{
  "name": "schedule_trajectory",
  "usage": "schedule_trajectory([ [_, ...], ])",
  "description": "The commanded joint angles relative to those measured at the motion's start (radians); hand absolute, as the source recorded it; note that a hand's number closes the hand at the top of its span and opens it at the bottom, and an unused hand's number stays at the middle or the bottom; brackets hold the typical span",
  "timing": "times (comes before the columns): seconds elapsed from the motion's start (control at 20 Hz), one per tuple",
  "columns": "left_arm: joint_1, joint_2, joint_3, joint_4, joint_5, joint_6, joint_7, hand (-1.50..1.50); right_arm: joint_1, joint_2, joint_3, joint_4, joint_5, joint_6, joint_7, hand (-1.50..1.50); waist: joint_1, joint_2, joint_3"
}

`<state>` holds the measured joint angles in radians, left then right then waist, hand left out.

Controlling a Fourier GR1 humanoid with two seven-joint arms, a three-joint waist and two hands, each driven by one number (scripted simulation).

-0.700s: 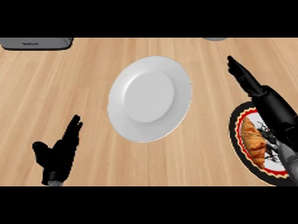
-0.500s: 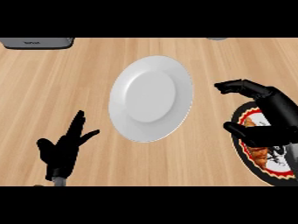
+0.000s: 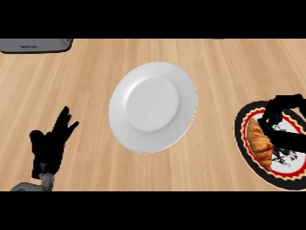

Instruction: Pick the croissant from the plate and place it in the plate

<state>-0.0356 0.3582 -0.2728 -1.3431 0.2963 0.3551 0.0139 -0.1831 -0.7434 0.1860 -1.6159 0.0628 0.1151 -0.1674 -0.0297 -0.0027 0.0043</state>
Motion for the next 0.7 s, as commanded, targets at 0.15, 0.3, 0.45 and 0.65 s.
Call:
schedule_trajectory([
  [0.15,-0.038,0.008,-0.013,-0.011,-0.032,0.026,0.062,0.00,0.183,0.097,-0.088,0.215,-0.264,0.185,-0.412,-1.50,0.011,0.010,0.003],
  [0.3,-0.033,-0.006,-0.050,-0.070,-0.057,0.050,0.121,0.00,0.145,-0.035,-0.046,0.321,-0.077,0.273,-0.538,-1.50,0.039,0.006,-0.001],
  [0.45,-0.055,-0.011,-0.040,-0.058,-0.066,0.052,0.120,0.00,0.096,-0.077,-0.001,0.306,0.089,0.188,-0.504,-1.50,0.038,0.005,-0.003],
  [0.65,-0.033,0.002,-0.055,-0.083,-0.081,0.043,0.139,0.00,0.051,-0.138,0.012,0.257,0.236,0.102,-0.451,-1.50,0.038,0.002,-0.004],
])
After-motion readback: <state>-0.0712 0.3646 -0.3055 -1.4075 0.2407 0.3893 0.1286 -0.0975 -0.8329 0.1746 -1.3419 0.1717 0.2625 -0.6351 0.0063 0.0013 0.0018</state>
